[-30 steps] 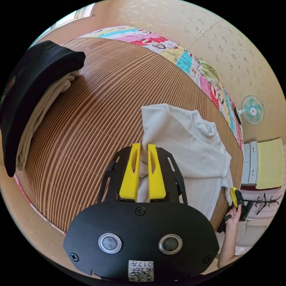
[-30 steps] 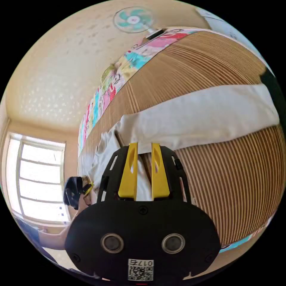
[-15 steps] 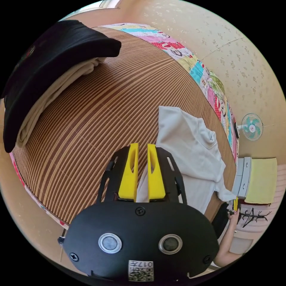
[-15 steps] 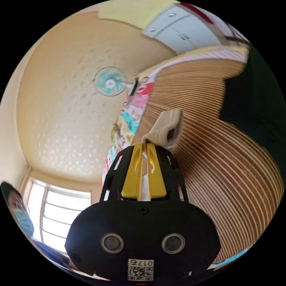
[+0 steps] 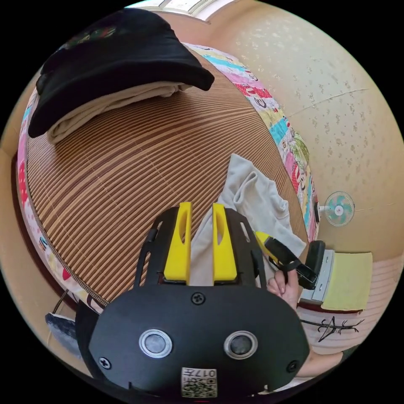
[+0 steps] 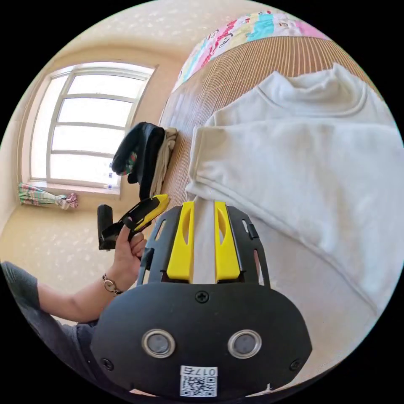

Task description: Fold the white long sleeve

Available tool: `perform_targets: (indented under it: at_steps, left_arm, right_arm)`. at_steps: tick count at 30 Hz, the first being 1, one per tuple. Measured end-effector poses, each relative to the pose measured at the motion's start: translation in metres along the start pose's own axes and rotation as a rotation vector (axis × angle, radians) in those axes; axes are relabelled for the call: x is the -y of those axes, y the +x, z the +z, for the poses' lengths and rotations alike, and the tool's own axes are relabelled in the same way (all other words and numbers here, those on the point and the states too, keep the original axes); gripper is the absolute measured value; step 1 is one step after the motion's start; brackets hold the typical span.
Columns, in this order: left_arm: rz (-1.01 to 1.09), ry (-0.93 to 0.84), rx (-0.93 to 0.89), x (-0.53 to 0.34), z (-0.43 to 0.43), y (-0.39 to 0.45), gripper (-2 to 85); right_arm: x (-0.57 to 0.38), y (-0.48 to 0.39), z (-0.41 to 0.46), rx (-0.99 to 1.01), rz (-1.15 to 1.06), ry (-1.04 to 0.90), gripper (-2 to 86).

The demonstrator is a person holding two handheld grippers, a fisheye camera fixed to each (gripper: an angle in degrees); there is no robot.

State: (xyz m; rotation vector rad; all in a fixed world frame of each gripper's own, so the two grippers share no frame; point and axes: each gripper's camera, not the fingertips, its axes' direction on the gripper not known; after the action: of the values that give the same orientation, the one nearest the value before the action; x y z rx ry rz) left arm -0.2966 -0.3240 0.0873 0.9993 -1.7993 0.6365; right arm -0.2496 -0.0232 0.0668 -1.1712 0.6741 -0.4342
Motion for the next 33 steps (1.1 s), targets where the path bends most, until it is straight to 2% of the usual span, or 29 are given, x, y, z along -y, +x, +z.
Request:
perform_targets:
  at_steps: [2, 6, 10, 12, 15, 17, 20, 22, 24, 29, 33]
  left_arm:
    - [0.065, 0.000, -0.019, 0.002, -0.004, 0.002, 9.6]
    - [0.283, -0.023, -0.004, 0.011, -0.001, 0.035, 10.6]
    - [0.475, -0.005, 0.028, 0.036, 0.020, 0.086, 10.4]
    - [0.536, -0.074, 0.066, 0.048, 0.049, 0.100, 9.2]
    - [0.620, -0.173, 0.244, 0.052, 0.099, 0.103, 4.4]
    - [0.627, -0.128, 0.193, 0.055, 0.084, 0.099, 3.7]
    - [0.536, -0.088, 0.027, 0.066, 0.052, 0.070, 4.8]
    - [0.447, -0.166, -0.005, 0.072, 0.044, 0.034, 7.8]
    - [0.455, -0.229, -0.056, 0.069, 0.028, 0.008, 9.0]
    - [0.526, -0.396, 0.101, 0.015, -0.038, -0.067, 9.6]
    - [0.502, -0.704, 0.230, -0.043, -0.049, -0.137, 11.5]
  right_arm:
    - [-0.034, 0.008, -0.012, 0.087, -0.027, 0.054, 8.6]
    - [-0.087, 0.011, -0.046, -0.008, -0.057, 0.018, 8.8]
    - [-0.142, 0.030, -0.095, -0.050, 0.017, 0.021, 8.6]
    - [-0.154, 0.042, -0.109, -0.019, 0.044, 0.035, 8.5]
    - [-0.161, 0.068, -0.117, 0.042, 0.165, 0.043, 8.5]
    - [-0.163, 0.063, -0.134, 0.050, 0.145, 0.124, 8.7]
    - [-0.177, 0.058, -0.151, -0.095, 0.151, 0.135, 9.3]
    - [-0.192, 0.063, -0.159, -0.160, 0.192, 0.109, 9.6]
    - [-0.213, 0.065, -0.171, -0.185, 0.231, 0.104, 9.9]
    - [-0.280, 0.058, -0.203, -0.272, 0.356, -0.005, 10.8]
    - [-0.307, 0.061, -0.198, -0.304, 0.425, -0.148, 11.7]
